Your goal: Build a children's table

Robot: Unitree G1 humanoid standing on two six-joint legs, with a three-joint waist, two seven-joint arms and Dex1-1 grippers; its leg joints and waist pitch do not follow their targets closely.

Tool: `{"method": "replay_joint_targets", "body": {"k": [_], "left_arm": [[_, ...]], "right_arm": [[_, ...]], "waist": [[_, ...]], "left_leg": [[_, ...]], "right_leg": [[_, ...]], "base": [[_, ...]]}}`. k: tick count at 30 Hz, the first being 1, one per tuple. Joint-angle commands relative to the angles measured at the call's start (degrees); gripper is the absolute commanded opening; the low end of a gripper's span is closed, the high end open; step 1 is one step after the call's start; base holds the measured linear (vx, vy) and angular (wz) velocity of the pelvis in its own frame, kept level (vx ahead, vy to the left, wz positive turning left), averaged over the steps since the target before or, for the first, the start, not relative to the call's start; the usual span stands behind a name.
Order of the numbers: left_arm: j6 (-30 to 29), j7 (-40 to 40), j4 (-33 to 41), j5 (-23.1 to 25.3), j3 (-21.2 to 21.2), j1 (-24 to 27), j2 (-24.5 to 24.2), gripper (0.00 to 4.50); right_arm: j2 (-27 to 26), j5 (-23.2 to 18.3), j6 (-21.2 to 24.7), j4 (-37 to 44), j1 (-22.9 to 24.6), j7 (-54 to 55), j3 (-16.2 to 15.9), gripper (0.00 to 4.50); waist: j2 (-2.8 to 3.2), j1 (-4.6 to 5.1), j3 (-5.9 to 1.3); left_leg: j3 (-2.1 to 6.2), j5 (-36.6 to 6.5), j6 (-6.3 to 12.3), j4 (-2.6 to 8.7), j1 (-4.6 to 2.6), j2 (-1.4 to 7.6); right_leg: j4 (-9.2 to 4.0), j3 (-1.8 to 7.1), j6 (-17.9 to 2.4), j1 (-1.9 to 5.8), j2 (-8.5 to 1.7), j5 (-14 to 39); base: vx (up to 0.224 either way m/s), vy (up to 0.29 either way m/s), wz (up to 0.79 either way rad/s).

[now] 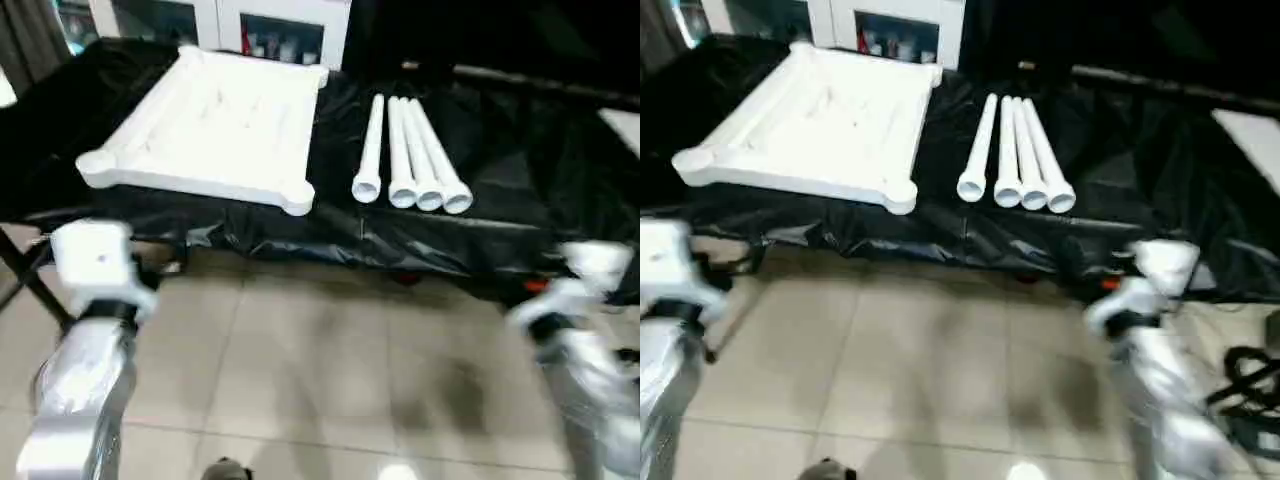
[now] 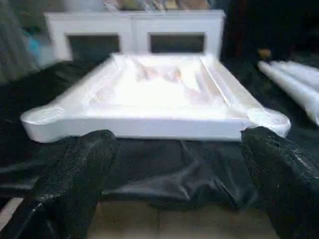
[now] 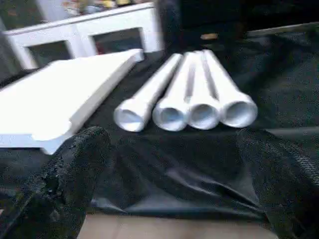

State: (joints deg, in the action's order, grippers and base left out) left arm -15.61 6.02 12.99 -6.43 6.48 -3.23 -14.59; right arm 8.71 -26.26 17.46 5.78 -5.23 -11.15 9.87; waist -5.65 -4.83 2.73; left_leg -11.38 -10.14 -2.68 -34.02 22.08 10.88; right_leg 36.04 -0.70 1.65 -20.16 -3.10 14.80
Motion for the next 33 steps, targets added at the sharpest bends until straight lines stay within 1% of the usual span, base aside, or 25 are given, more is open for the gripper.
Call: {"method": "replay_joint_targets", "body": {"k": [1,3,4,5,7,8,9,11,12,13,14,17,18,19,21,24,25,26,27,28,29,30,31,32,33], "left_arm": [[2.11,0.44,-3.20,1.08,-1.21,-1.78,0.68,4.49],[5.10,0.92,-9.16,1.94,-2.38,-5.21,1.19,4.49],[6.03,1.09,-11.08,2.30,-2.68,-6.65,1.23,4.49],[6.94,1.20,-14.64,2.32,-2.63,-9.62,1.56,4.49],[6.95,1.23,-16.39,1.80,-2.10,-11.03,1.72,4.49],[6.53,0.72,-16.62,1.18,-1.36,-11.40,2.04,4.49],[5.25,0.47,-15.27,1.44,-1.74,-10.61,1.99,4.49],[3.75,1.19,-11.99,2.09,-3.04,-8.83,1.40,4.49],[2.50,1.35,-9.83,1.77,-3.25,-7.80,1.51,4.49],[1.92,1.06,-8.71,1.68,-3.24,-7.26,1.79,4.49],[1.46,0.72,-7.44,1.74,-3.35,-6.71,2.11,4.49],[1.61,1.10,-7.46,1.87,-4.15,-6.80,2.76,4.49],[2.71,1.56,-9.06,2.75,-4.86,-7.21,2.63,4.49],[2.88,1.20,-9.83,2.96,-4.52,-7.38,2.62,4.49],[2.84,0.55,-10.48,2.66,-3.47,-7.46,2.71,4.49],[2.73,-0.04,-10.66,2.54,-2.65,-7.54,2.53,4.49],[2.62,-0.20,-10.73,2.20,-2.17,-7.60,2.59,4.49],[2.39,-0.43,-10.77,2.03,-1.75,-7.84,2.67,4.49],[2.39,-0.43,-10.77,2.03,-1.75,-7.84,2.67,4.49],[2.29,-0.65,-11.20,1.88,-1.23,-8.49,2.72,4.49],[2.30,-0.67,-11.26,1.87,-1.18,-8.57,2.72,4.49],[2.46,-0.77,-11.55,1.91,-1.00,-8.84,2.67,4.49],[2.69,-0.76,-11.95,1.90,-0.84,-9.06,2.61,4.49],[2.79,-0.77,-12.18,1.91,-0.78,-9.20,2.60,4.49],[2.97,-0.79,-12.52,1.96,-0.72,-9.36,2.58,4.49]], "right_arm": [[0.01,0.71,-0.03,-1.66,-0.91,0.19,-0.09,4.50],[-1.07,1.53,-1.19,-3.53,-2.43,0.02,-0.82,4.50],[-1.24,1.81,-1.24,-3.87,-2.95,-0.04,-1.12,4.50],[-1.27,3.01,-1.35,-4.18,-3.75,-0.28,-2.29,4.50],[-1.55,3.25,-1.36,-4.31,-3.88,-0.80,-3.10,4.50],[-1.28,5.06,-2.22,-4.46,-3.52,-0.85,-4.50,4.50],[-1.12,6.02,-3.36,-4.46,-2.80,-0.88,-5.10,4.50],[-1.54,5.92,-4.01,-4.46,-2.07,-0.30,-4.68,4.50],[-2.01,5.57,-4.18,-4.69,-1.82,0.01,-4.30,4.50],[-2.22,6.06,-4.50,-4.85,-1.65,0.42,-4.26,4.50],[-2.50,6.74,-5.09,-4.98,-1.50,0.88,-4.27,4.50],[-2.95,7.69,-6.07,-5.56,-1.57,0.98,-4.66,4.50],[-3.21,8.35,-6.72,-7.25,-2.19,1.39,-4.98,4.50],[-3.03,9.34,-7.14,-8.32,-2.85,1.87,-5.44,4.50],[-2.90,9.98,-7.58,-9.14,-3.76,1.74,-6.15,4.50],[-3.03,9.90,-7.49,-9.33,-4.51,1.68,-6.21,4.50],[-3.20,9.20,-7.06,-9.58,-4.83,0.98,-6.14,4.50],[-3.12,9.99,-7.42,-10.03,-5.12,0.83,-6.56,4.50],[-3.12,9.99,-7.42,-10.03,-5.12,0.83,-6.56,4.50],[-3.14,10.90,-8.07,-10.83,-5.86,0.22,-7.16,4.50],[-3.14,11.02,-8.16,-10.92,-5.95,0.16,-7.23,4.50],[-3.21,11.52,-8.37,-11.26,-6.36,0.18,-7.55,4.50],[-3.46,11.49,-8.97,-11.45,-6.70,-0.24,-7.76,4.50],[-3.56,11.44,-9.28,-11.56,-6.90,-0.45,-7.84,4.50],[-3.82,10.78,-8.76,-11.57,-7.27,-0.90,-7.86,4.50]], "waist": [[0.79,0.31,-2.89],[1.29,0.29,-2.97],[1.01,0.28,-3.05],[2.04,0.28,-3.09],[1.89,0.44,-3.05],[2.35,0.57,-2.86],[1.85,0.53,-2.65],[2.04,0.68,-2.64],[2.67,0.51,-2.50],[2.37,0.68,-2.43],[3.62,0.45,-2.75],[2.98,0.55,-3.10],[3.20,0.12,-3.36],[3.70,0.09,-3.38],[3.04,-0.20,-3.65],[3.08,-0.74,-4.18],[1.36,-1.49,-3.77],[3.77,-1.77,-4.33],[4.22,-0.94,-4.27],[4.90,0.00,-4.12],[4.90,0.00,-4.12],[5.43,3.33,-4.69],[4.67,3.01,-4.97],[4.53,3.11,-4.34],[4.04,2.57,-3.98]], "left_leg": [[1.69,-8.11,-3.50,4.14,-2.16,2.47],[1.65,-7.90,-3.55,4.11,-2.11,2.43],[1.49,-8.10,-3.54,3.98,-2.28,2.37],[1.69,-8.36,-3.95,4.07,-2.29,2.38],[1.82,-16.70,-5.56,4.65,-2.75,2.50],[1.97,-21.41,-5.80,4.93,-3.13,2.72],[1.92,-24.40,-5.09,5.11,-2.89,2.62],[1.70,-26.28,-3.94,5.14,-3.22,2.48],[1.49,-26.55,-2.19,5.40,-3.47,2.26],[1.46,-26.09,-1.74,5.54,-3.36,2.25],[1.48,-25.36,-1.42,5.75,-4.16,2.31],[1.24,-21.85,0.65,5.74,-4.42,2.12],[0.87,-17.30,2.89,5.50,-4.26,1.63],[0.86,-16.33,3.26,5.50,-4.34,1.55],[0.73,-12.02,4.61,4.90,-3.67,0.93],[0.94,-6.75,6.42,4.32,-3.30,0.33],[2.04,-4.53,11.69,2.47,2.17,-2.08],[2.81,-2.75,15.64,2.19,1.76,-1.88],[4.51,0.86,18.35,1.72,1.33,-1.64],[6.94,5.85,22.87,2.21,-2.41,-1.39],[6.94,5.85,22.87,2.21,-2.41,-1.39],[16.32,15.22,38.73,2.38,-11.34,1.80],[16.51,21.03,35.89,0.62,-14.40,7.30],[15.61,21.25,34.64,1.53,-12.30,7.48],[12.11,15.18,30.67,2.87,-9.47,5.56]], "right_leg": [[-3.88,1.68,-2.61,-0.13,-3.49,-2.99],[-3.78,1.77,-3.14,-0.04,-3.65,-5.11],[-3.90,1.79,-3.10,-0.16,-3.54,-5.27],[-3.68,1.82,-3.32,-0.15,-3.64,-5.58],[-4.41,1.54,-3.82,0.52,-3.79,2.72],[-4.90,1.42,-4.50,0.58,-3.86,7.72],[-5.52,1.24,-5.22,1.33,-3.87,12.99],[-6.12,1.15,-5.81,1.78,-3.64,16.44],[-7.01,0.94,-6.67,2.59,-3.62,19.14],[-7.22,0.91,-6.81,2.82,-3.49,18.96],[-7.14,0.71,-7.66,2.88,-3.30,16.36],[-6.78,0.37,-9.98,3.96,-2.92,9.47],[-6.51,0.34,-10.45,4.78,-2.75,4.26],[-6.36,0.28,-10.41,4.85,-2.68,3.08],[-5.92,0.35,-9.72,6.14,-2.39,-1.13],[-4.97,0.20,-7.02,7.15,-1.58,-9.28],[-6.33,-1.54,-3.92,10.39,-2.65,-12.19],[-8.35,-3.61,1.27,10.85,-5.47,-9.15],[-7.94,-5.79,1.47,11.32,-4.51,-8.03],[-6.23,-7.76,0.37,9.82,-1.60,-6.66],[-6.23,-7.76,0.37,9.82,-1.60,-6.66],[1.50,-8.23,-1.00,0.55,1.57,8.10],[4.71,-4.31,-0.72,-4.51,-1.43,12.27],[5.78,-3.20,0.48,-4.78,-2.15,9.70],[6.43,-2.41,1.84,-4.90,-1.97,3.16]], "base": [[0.000,0.000,0.00],[0.000,0.000,0.00],[0.000,0.000,0.00],[0.000,0.000,0.00],[0.000,0.000,0.00],[0.000,0.000,0.00],[0.000,0.000,0.00],[0.000,0.000,0.00],[0.000,0.000,0.00],[0.058,0.002,-0.06],[0.066,0.007,-0.02],[0.071,0.006,0.01],[0.080,0.004,0.03],[0.083,-0.004,0.04],[0.078,-0.007,0.02],[0.074,-0.013,0.03],[0.059,-0.009,0.15],[0.067,0.012,0.55],[0.067,0.012,0.55],[0.119,0.009,0.77],[0.136,-0.024,0.58],[0.136,-0.024,0.58],[0.090,-0.057,0.40],[-0.044,-0.095,0.15],[-0.044,-0.095,0.15]]}}
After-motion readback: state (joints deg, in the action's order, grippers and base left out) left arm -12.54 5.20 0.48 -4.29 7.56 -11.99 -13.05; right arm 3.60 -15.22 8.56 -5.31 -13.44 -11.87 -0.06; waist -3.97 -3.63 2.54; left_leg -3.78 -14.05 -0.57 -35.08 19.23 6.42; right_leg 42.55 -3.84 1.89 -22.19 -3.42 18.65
